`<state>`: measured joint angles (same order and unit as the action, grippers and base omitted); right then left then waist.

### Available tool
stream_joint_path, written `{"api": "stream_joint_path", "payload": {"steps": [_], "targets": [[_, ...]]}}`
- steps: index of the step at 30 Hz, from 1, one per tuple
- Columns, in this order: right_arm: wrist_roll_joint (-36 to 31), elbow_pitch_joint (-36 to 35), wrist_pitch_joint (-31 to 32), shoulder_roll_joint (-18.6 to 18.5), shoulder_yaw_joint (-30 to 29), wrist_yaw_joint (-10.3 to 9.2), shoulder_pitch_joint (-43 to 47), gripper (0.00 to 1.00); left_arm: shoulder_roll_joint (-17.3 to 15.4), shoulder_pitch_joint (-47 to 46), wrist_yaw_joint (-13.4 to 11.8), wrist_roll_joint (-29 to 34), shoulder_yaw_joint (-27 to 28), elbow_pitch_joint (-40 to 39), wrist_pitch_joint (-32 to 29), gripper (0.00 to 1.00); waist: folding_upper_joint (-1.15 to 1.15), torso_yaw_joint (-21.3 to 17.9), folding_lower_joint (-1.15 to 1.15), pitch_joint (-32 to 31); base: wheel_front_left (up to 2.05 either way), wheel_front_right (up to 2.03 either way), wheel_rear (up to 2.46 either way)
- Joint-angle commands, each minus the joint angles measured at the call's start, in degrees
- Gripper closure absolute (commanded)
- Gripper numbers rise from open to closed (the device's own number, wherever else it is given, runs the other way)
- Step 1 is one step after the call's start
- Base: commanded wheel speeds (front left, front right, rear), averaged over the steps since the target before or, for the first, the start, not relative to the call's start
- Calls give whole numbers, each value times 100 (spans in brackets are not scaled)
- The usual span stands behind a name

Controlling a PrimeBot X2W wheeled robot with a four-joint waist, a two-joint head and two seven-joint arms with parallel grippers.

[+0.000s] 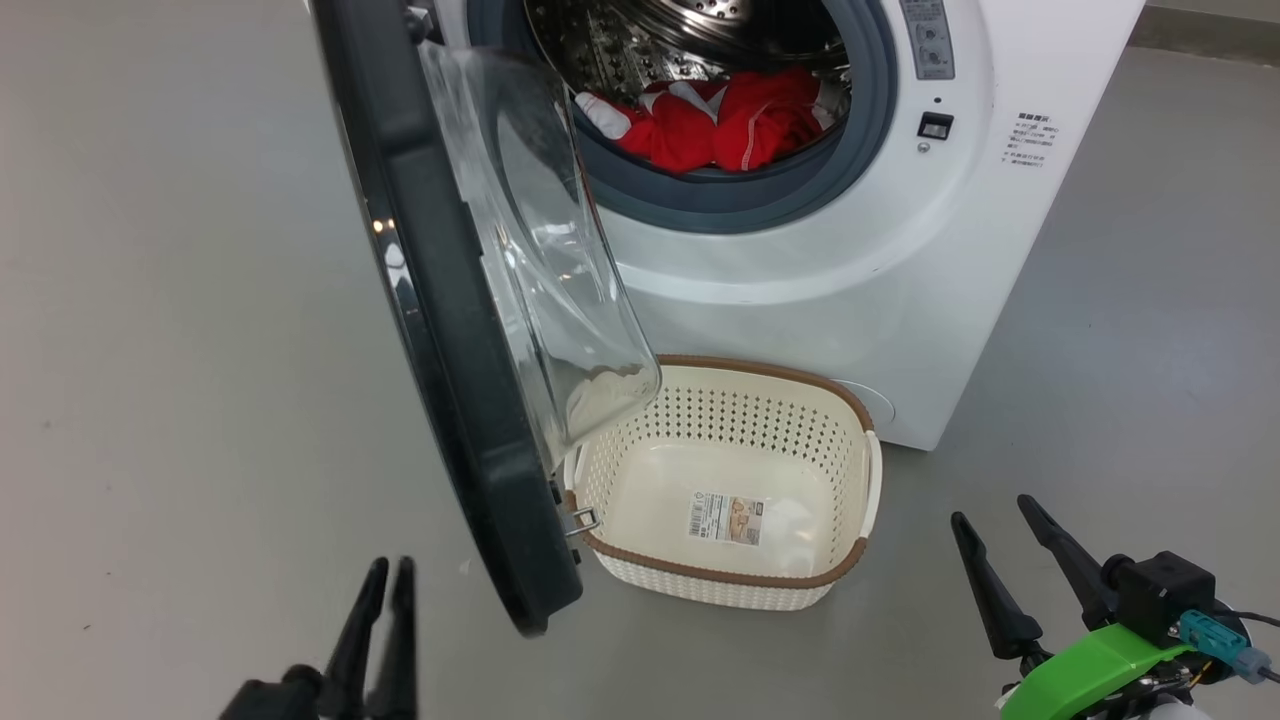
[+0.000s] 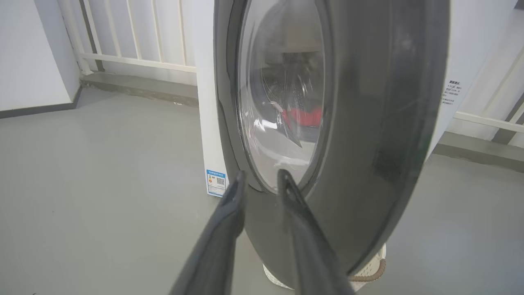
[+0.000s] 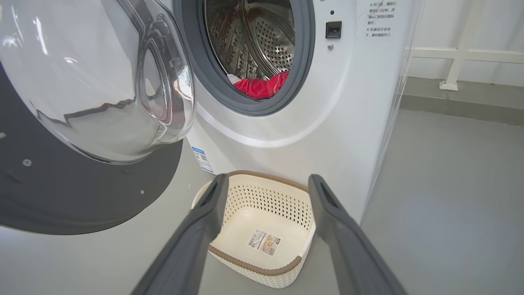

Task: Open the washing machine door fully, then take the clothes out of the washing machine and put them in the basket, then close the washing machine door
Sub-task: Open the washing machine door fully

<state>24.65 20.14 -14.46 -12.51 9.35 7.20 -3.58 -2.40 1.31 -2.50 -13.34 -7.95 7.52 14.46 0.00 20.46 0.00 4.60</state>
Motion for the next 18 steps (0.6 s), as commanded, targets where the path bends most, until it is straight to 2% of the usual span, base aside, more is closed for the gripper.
{"api": "stream_joint_path", "payload": {"steps": [1, 6, 12, 14, 18], "targets": [[-19, -160, -53, -48, 65, 29, 26, 0, -48, -136, -49, -109, 273, -189, 54, 100, 0, 3, 0, -11, 0, 0, 0], [-62, -229, -53, -25, 59, 29, 18, 0, -48, -246, -75, -263, 580, -601, 54, 100, 0, -9, 0, -37, 0, 0, 0], [-102, -326, -53, -16, 37, 29, 9, 0, -48, -440, -162, -405, 768, -1676, 54, 100, 0, -38, 0, -50, 0, 0, 0], [-112, -368, -53, -16, 20, 29, -1, 0, -48, -518, -210, -415, 591, -2277, 54, 100, 0, -50, 0, -41, 0, 0, 0], [-126, -400, -53, -22, 5, 29, -15, 0, -48, -556, -239, -346, 37, -2760, 54, 100, 0, -68, 0, -22, 0, 0, 0]]}}
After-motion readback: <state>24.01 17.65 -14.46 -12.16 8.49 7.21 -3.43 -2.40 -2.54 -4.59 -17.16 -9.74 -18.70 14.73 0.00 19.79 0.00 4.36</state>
